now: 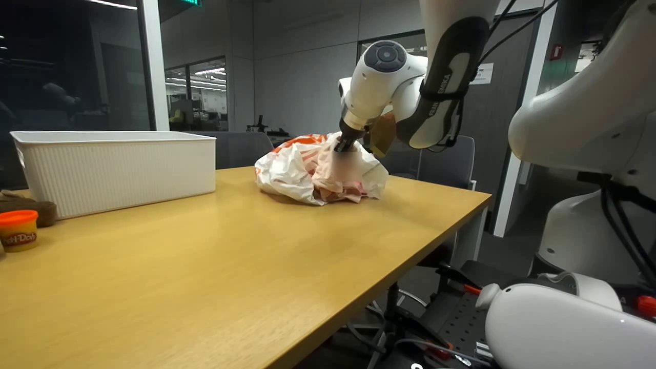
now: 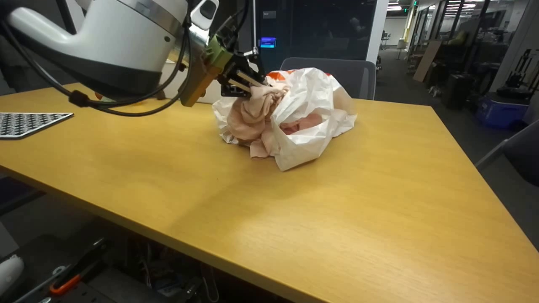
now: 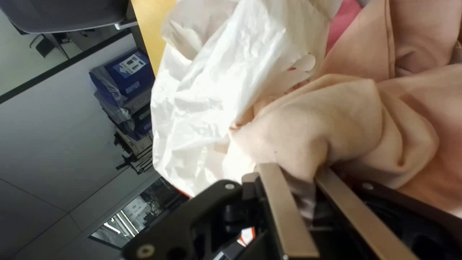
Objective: Put the t-shirts in the plastic bag.
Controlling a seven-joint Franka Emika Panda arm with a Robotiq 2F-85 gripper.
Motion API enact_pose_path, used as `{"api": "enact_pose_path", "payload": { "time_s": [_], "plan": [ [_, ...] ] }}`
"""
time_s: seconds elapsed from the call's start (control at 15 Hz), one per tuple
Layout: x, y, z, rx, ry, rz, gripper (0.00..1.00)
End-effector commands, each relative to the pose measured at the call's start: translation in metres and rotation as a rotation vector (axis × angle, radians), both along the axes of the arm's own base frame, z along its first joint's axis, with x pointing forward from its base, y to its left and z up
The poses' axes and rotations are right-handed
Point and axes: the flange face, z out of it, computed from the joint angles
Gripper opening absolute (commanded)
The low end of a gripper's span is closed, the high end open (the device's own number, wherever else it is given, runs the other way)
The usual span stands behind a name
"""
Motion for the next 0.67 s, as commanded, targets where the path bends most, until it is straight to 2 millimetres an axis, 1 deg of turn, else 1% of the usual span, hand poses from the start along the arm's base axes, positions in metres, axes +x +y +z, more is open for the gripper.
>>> {"api": "enact_pose_path", "payload": {
  "time_s": [0.0,0.13,0.27,0.33,0.4,0.6],
  "plan": [
    [0.024,0.002,-0.015,-0.058,-0.002,0.03,0.04],
    [0.037,0.001,-0.026,-0.091,0.013,0.031,0.04],
    [0.05,-0.001,-0.034,-0.094,0.024,0.014,0.04],
    [0.053,-0.001,-0.035,-0.087,0.034,0.008,0.04],
    [0.055,-0.001,-0.039,-0.031,0.07,0.008,0.04],
    [0.06,0.007,-0.045,0.013,0.091,0.03,0.04]
  ]
}}
